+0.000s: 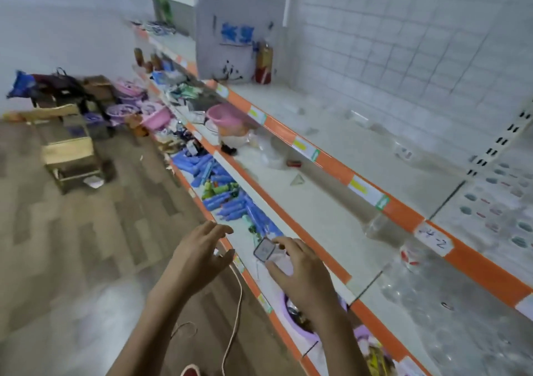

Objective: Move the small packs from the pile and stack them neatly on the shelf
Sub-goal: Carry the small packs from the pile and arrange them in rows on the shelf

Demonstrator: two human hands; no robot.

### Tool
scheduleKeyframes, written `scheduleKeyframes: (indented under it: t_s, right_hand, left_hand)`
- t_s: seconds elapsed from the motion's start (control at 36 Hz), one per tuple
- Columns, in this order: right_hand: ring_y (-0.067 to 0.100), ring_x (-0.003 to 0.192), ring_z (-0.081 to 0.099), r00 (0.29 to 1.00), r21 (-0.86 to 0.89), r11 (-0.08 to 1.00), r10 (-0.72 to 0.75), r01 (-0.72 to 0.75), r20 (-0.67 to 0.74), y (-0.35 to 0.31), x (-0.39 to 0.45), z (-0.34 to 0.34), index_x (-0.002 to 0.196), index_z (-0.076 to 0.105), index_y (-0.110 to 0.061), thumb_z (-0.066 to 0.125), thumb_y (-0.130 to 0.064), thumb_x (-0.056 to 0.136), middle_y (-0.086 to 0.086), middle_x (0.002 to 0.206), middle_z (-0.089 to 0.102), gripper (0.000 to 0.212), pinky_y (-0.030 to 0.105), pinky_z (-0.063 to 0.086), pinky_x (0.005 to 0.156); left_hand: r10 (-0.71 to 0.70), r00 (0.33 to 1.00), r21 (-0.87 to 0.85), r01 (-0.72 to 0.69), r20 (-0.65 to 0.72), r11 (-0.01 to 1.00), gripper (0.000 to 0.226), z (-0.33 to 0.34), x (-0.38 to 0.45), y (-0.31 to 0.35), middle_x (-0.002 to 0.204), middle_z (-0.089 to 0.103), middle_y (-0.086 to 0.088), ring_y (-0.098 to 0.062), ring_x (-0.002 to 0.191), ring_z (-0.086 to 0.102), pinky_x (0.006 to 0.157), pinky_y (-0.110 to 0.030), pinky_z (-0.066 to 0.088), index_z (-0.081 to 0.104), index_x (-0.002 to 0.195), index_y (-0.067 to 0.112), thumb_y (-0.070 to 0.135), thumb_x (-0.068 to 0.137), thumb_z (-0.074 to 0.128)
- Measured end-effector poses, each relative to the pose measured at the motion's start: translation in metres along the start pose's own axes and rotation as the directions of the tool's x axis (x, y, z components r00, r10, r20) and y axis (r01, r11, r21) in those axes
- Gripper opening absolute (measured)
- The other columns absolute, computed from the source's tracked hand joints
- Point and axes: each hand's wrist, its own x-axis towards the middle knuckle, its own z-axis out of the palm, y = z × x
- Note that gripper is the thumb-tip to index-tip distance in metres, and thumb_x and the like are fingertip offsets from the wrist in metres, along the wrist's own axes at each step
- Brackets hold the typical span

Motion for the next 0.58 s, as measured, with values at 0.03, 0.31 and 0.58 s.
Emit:
scheduleKeyframes:
  t_s: [0.03,0.31,0.58]
  right_hand:
    - [0.007,0.111,0.050,1.000,0.003,1.000,-0.006,0.005,0.003,-0.006,0.014,0.005,0.127,0.050,-0.027,0.057,-0.039,0.088,-0.009,0.124,0.055,0.041,0.025,0.045,0.092]
    - [0.007,0.115,0.046,0.998,-0.050,0.997,0.062,-0.062,-0.007,-0.035,0.144,0.043,0.130,0.046,-0.030,0.053,-0.043,0.089,-0.012,0.128,0.051,0.044,0.020,0.039,0.093]
    - [0.002,0.126,0.033,0.989,-0.175,0.974,0.132,-0.142,-0.069,-0.013,0.227,0.029,0.137,0.035,-0.031,0.047,-0.044,0.092,-0.018,0.139,0.038,0.048,0.016,0.029,0.101]
  left_hand:
    - [-0.003,1.000,-0.002,0.003,0.008,1.000,0.035,-0.004,0.007,-0.013,0.099,0.064,0.000,-0.018,0.088,0.063,0.071,-0.028,0.047,0.065,0.107,0.020,0.027,0.073,0.068]
    - [0.024,0.999,0.013,-0.024,0.042,1.000,0.043,-0.037,0.108,-0.123,0.091,0.064,0.004,-0.012,0.079,0.064,0.061,-0.025,0.050,0.062,0.103,0.024,0.049,0.073,0.046]
    - [0.195,0.968,0.052,-0.206,0.158,0.977,0.035,-0.034,0.228,-0.167,0.101,0.066,0.002,-0.017,0.086,0.067,0.066,-0.028,0.053,0.064,0.107,0.019,0.029,0.074,0.072]
